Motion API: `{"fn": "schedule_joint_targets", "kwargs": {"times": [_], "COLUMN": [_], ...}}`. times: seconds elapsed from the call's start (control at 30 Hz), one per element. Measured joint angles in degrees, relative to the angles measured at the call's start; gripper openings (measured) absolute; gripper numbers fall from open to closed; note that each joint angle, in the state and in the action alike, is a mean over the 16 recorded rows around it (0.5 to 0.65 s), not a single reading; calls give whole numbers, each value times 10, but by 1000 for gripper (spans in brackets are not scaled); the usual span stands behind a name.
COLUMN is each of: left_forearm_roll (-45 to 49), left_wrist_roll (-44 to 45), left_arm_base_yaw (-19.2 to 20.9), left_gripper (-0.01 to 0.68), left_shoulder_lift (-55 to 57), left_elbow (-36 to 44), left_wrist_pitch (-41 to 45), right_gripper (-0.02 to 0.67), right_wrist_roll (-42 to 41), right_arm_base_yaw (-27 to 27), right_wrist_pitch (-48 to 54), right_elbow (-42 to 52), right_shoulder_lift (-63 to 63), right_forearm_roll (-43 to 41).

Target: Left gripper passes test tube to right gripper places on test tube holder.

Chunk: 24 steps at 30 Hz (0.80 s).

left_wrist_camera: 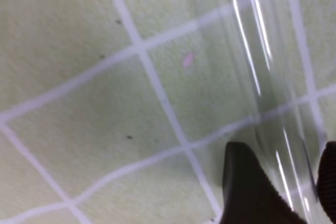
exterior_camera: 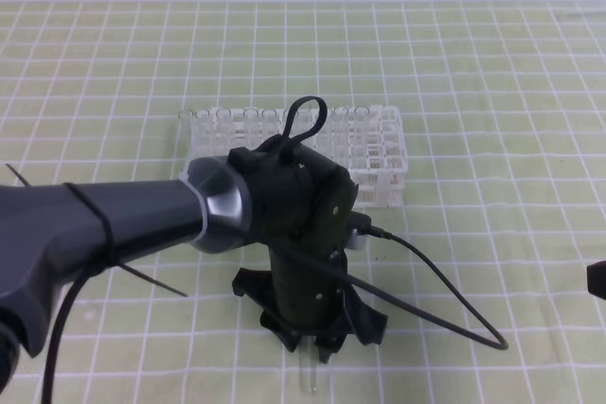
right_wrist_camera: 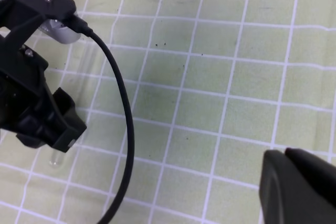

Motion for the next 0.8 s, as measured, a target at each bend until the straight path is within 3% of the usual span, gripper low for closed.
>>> {"fn": "schedule_joint_targets", "kwargs": {"times": [0.8], "left_forearm_roll": [45], "left_wrist_roll": [12], "left_arm_base_yaw": [-1], "left_gripper": [13], "left_shoulder_lift": [14], "left_elbow": [-3], "left_wrist_pitch": [22], "right_gripper": [-2], "right_wrist_roll": [0], "right_arm_base_yaw": [0], "right_wrist_pitch": [2], "right_elbow": [0], "right_shoulder_lift": [0], "right_forearm_roll": [1]}}
